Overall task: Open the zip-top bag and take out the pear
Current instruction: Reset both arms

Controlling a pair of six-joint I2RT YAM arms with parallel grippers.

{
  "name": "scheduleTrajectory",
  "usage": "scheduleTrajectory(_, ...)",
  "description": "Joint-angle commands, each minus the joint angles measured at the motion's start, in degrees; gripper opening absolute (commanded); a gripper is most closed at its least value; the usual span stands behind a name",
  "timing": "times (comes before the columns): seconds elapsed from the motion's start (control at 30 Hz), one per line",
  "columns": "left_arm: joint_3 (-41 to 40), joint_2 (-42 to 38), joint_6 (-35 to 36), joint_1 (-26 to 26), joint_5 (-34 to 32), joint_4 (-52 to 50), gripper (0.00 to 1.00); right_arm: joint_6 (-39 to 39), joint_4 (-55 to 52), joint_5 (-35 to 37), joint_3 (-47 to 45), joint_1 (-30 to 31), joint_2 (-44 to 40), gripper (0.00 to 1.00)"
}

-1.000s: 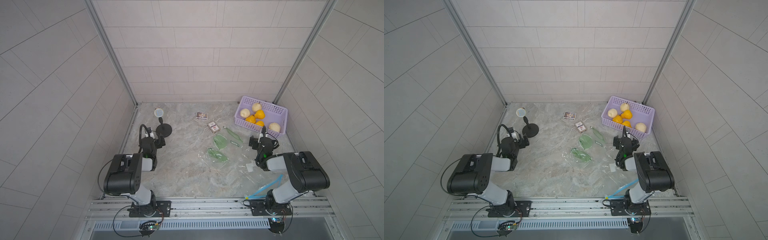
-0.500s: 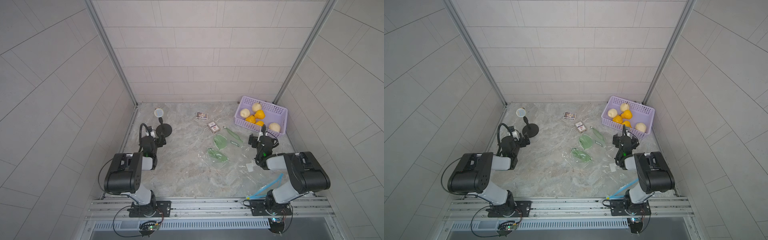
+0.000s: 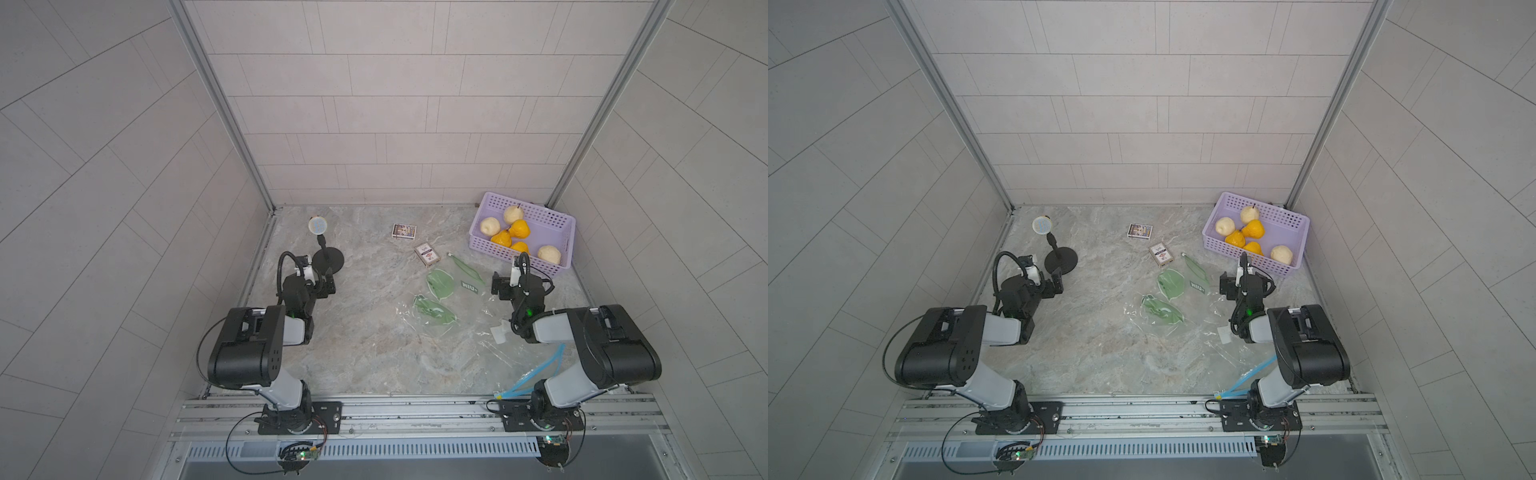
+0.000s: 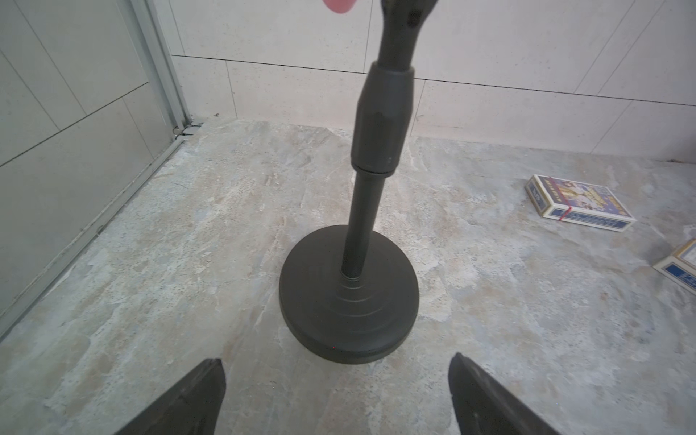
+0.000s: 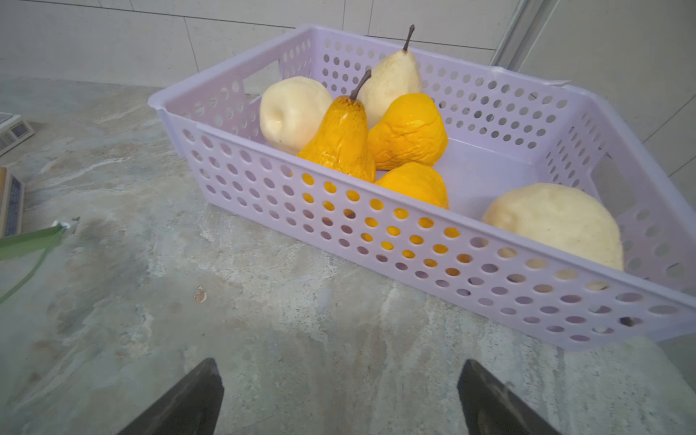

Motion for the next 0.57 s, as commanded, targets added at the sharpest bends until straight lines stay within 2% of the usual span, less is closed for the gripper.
scheduleTrajectory(0.0,0.1,0.4,1.5,0.3,1.5,1.9,1.00,-1.9,1.4,-2.9,0.1,-0.1,-1.1,1.00)
scheduleTrajectory(0.07,0.6,0.5,1.1,0.3,0.8,1.0,1.00,-1.1,-1.2,-1.3,1.6,-0.1,-0.7,1.00)
scheduleTrajectory(0.13,1.5,0.3,0.2,0.2,-2.8,-1.2,1.00,0.6,-5.7,0.8,4.1,-0.8,-0.5,1.00)
scheduleTrajectory(0.37,1.9,0.0,-0.3,-0.8,-7.8,-2.7,1.00,1.4,-5.5,1.2,4.1,-1.3,-0.2,1.00)
scheduleTrajectory(0.53,1.6,0.0,-0.6,-0.7,-8.2,-2.1,1.00,1.5,-5.2,1.1,3.8,-1.4,-0.6,1.00)
